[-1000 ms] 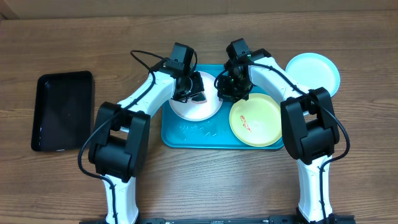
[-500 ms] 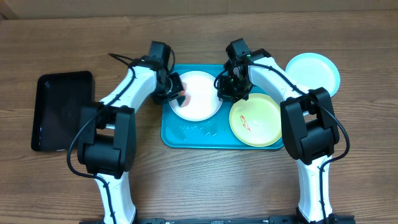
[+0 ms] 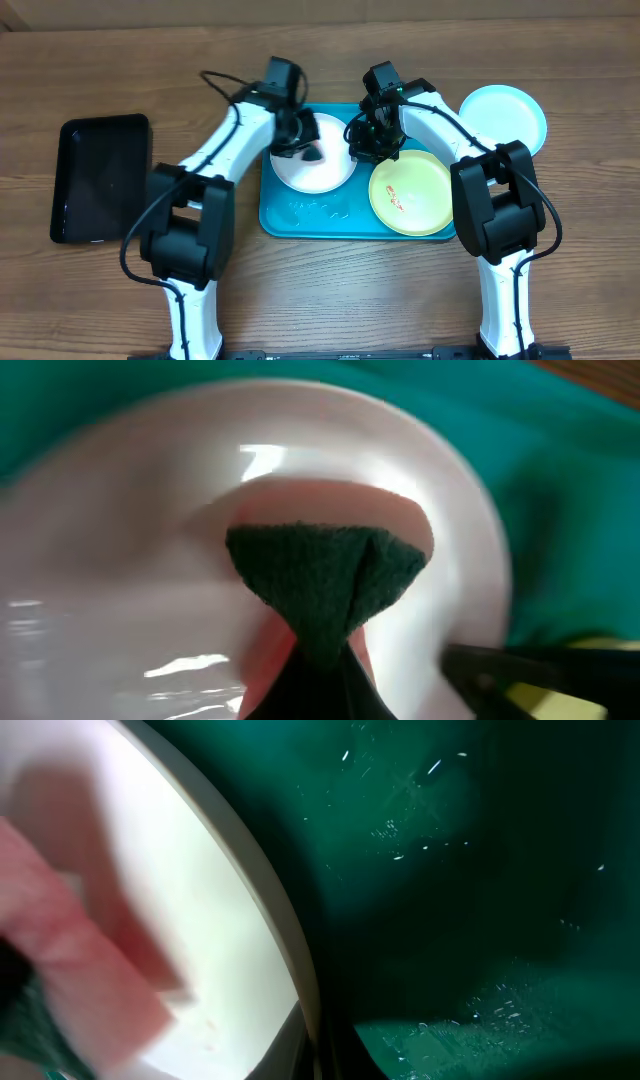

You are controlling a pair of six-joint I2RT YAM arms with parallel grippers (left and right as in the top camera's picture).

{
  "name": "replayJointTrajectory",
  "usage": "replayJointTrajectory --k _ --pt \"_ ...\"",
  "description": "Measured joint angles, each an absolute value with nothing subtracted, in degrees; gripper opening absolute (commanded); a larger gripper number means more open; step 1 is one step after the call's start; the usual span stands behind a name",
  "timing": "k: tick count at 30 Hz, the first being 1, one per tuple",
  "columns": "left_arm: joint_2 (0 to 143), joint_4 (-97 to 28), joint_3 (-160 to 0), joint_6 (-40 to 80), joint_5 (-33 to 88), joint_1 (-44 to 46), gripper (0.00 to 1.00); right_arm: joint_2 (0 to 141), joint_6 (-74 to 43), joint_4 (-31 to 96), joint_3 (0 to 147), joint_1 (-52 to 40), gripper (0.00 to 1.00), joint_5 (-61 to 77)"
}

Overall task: Clean dirty plates on tray and stack at the side
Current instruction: 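Scrub the white plate with the left-held sponge while the right gripper holds it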

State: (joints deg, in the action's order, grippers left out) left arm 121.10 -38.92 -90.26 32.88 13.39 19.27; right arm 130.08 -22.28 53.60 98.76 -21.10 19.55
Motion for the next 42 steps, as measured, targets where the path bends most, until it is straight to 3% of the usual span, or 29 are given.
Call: replayJointTrajectory --k 9,24,30,42 --pt "121.12 -38.24 -90.26 32.91 9.82 22.81 0.04 130.08 -22.28 53.69 98.76 -21.08 0.04 19.51" --pt "121.89 -54.06 -95.2 32.45 -14.0 19.51 0.04 130.08 -22.28 53.58 98.76 -21.15 0.04 19.49" --pt "122.02 -56.25 -102.72 32.42 -5.37 19.05 0.04 130.08 -22.26 53.63 98.76 -21.15 0.04 19.51" --pt "130.34 -51.22 -103.22 32.47 14.68 19.51 0.04 130.08 -22.28 53.58 98.76 -21.15 0.04 19.44"
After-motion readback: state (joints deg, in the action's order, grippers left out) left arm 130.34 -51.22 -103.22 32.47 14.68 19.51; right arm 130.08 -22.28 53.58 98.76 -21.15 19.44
